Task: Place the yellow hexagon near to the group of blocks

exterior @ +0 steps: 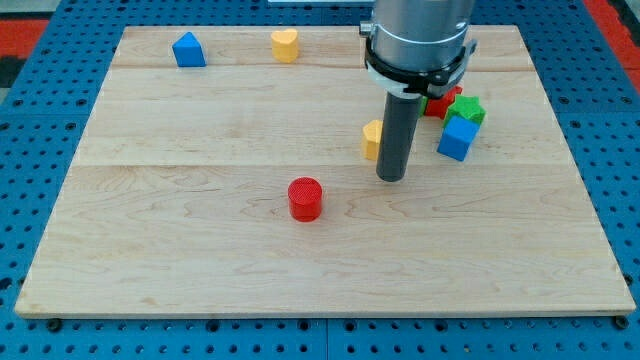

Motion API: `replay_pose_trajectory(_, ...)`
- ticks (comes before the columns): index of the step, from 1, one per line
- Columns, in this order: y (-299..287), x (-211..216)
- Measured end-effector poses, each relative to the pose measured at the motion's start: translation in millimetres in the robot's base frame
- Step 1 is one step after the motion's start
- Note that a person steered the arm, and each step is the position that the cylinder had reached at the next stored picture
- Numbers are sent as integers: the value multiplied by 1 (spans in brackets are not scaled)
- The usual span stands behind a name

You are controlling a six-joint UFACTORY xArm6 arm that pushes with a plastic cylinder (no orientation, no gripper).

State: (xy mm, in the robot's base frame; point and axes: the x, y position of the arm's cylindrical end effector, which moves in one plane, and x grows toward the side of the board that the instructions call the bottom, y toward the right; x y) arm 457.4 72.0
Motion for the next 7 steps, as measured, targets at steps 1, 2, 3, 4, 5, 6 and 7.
replay_pose_trajectory(1, 0, -25)
replay_pose_trajectory(2, -10, -16)
replay_pose_trajectory(3, -17, -10)
replay_pose_trajectory(4, -17, -7)
replay_pose_trajectory(5, -33, 9)
replay_pose_trajectory(6, -55, 2)
replay_pose_trajectory(7, -51, -16)
